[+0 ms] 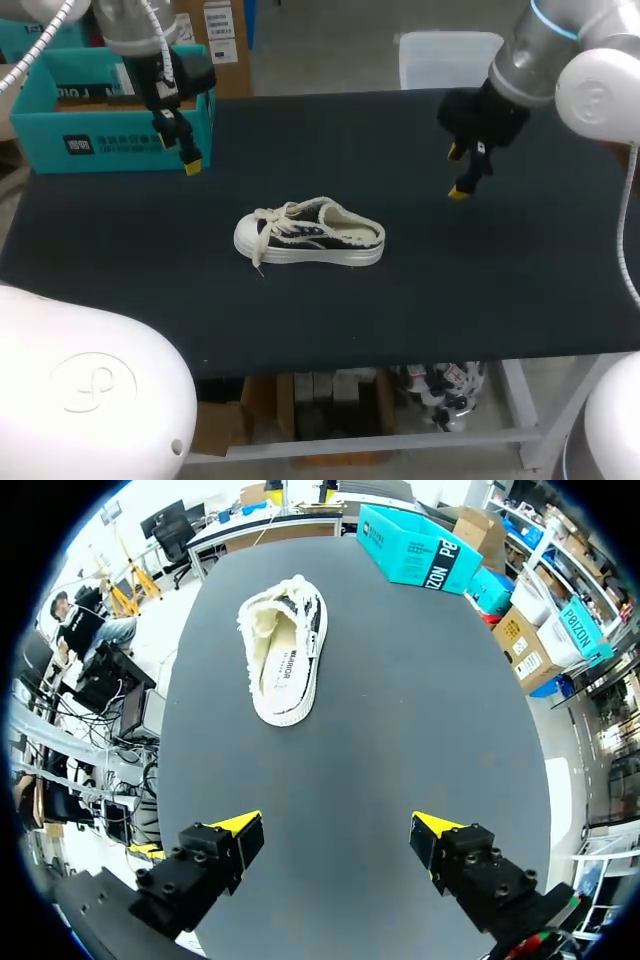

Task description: Open the shoe tongue, take the insole out of the shoe, put the insole back into the shoe, and pack the shoe into the shoebox

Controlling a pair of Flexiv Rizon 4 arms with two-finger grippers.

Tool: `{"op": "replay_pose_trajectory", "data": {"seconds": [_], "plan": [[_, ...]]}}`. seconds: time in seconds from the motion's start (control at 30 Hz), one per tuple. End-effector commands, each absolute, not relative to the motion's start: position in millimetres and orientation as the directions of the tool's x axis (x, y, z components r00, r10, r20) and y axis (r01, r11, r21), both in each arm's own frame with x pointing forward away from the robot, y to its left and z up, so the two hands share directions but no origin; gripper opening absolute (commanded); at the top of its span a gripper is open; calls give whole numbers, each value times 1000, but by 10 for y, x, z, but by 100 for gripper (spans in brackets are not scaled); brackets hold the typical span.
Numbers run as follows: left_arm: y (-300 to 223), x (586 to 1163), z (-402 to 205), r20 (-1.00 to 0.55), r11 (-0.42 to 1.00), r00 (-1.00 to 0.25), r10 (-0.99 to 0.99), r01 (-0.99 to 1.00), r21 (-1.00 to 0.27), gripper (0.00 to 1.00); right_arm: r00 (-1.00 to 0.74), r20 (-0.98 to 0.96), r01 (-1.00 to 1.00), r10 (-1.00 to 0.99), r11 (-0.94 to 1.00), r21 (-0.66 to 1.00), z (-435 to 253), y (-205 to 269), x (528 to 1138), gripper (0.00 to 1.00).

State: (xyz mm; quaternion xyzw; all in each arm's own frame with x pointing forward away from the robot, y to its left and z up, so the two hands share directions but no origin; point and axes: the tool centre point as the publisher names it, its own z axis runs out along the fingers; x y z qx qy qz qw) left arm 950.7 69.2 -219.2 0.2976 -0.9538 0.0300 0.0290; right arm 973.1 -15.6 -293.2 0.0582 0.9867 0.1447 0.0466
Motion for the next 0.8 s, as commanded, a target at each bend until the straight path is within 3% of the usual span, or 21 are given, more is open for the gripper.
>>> {"op": "replay_pose_trajectory", "data": {"seconds": [0.03,0.13,0.47,0.8], "plan": [[599,9490,-2195,64,773,-773,-631,-633,-29,100,-988,-83,102,131,951,293,-2940,-159,9710,100],[425,9502,-2229,132,652,-646,-752,-758,3,100,-990,-60,106,128,952,287,-3006,-30,9717,100],[94,9458,-2375,100,357,-353,-930,-934,27,100,-991,-29,114,132,935,337,-3377,400,9627,100],[-95,9408,-2421,114,198,-192,-975,-979,43,100,-983,-41,141,177,887,440,-3636,624,9480,100]]}}
